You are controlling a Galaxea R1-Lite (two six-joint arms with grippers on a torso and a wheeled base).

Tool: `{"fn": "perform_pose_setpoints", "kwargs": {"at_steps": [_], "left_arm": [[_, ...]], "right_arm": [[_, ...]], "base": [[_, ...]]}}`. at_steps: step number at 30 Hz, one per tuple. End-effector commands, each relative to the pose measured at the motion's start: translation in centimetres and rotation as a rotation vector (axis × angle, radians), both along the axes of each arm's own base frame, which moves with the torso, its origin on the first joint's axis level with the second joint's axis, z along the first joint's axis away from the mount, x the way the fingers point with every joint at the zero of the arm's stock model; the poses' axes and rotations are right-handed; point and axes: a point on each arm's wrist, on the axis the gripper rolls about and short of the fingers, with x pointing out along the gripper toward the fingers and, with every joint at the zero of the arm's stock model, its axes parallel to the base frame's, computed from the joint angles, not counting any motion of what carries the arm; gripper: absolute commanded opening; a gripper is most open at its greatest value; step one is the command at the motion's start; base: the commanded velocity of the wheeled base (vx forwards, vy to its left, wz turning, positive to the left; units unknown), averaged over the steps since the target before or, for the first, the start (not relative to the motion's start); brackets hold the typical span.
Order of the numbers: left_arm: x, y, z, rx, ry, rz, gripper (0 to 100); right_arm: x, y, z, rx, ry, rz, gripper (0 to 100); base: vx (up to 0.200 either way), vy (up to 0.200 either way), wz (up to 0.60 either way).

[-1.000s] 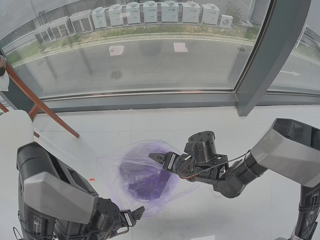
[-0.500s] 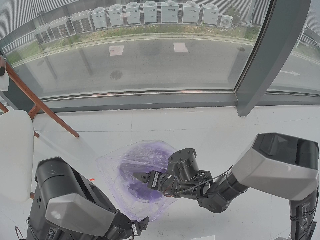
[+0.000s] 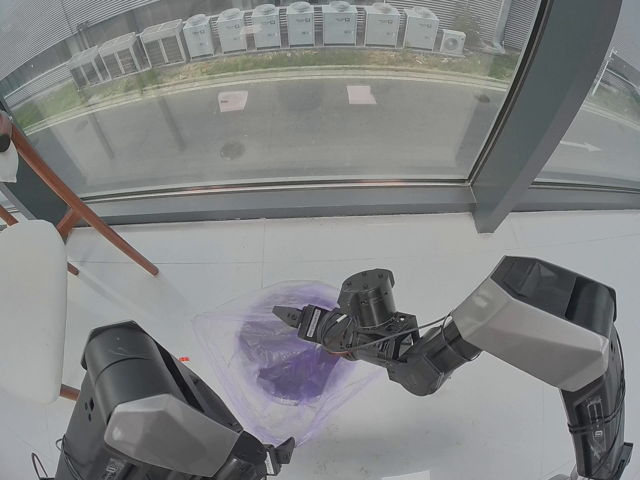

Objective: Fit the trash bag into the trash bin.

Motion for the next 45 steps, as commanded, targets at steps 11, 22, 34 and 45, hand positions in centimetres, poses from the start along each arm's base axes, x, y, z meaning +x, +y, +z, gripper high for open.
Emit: {"fn": "perform_pose_setpoints", "kwargs": {"at_steps": [11,22,34,45], "left_arm": [[0.3,-0.4,-0.8,-0.023,-0.013,0.067,100],[0.3,-1.3,0.8,-0.09,-0.062,0.045,100],[-0.9,-0.7,6.9,-0.239,-0.195,0.028,100],[-0.3,0.8,12.3,-0.431,-0.36,0.103,100]], "right_arm": [[4.0,-0.7,4.2,0.09,-0.2,-0.092,100],[2.4,-0.6,4.4,0.116,-0.163,-0.095,100],[-3.0,-3.6,13.3,0.24,-0.207,-0.039,100],[-3.1,-16.2,7.0,-0.085,-0.07,-0.262,100]], "base": [[0.0,0.0,0.0],[0.0,0.0,0.0],[0.0,0.0,0.0],[0.0,0.0,0.0]]}}
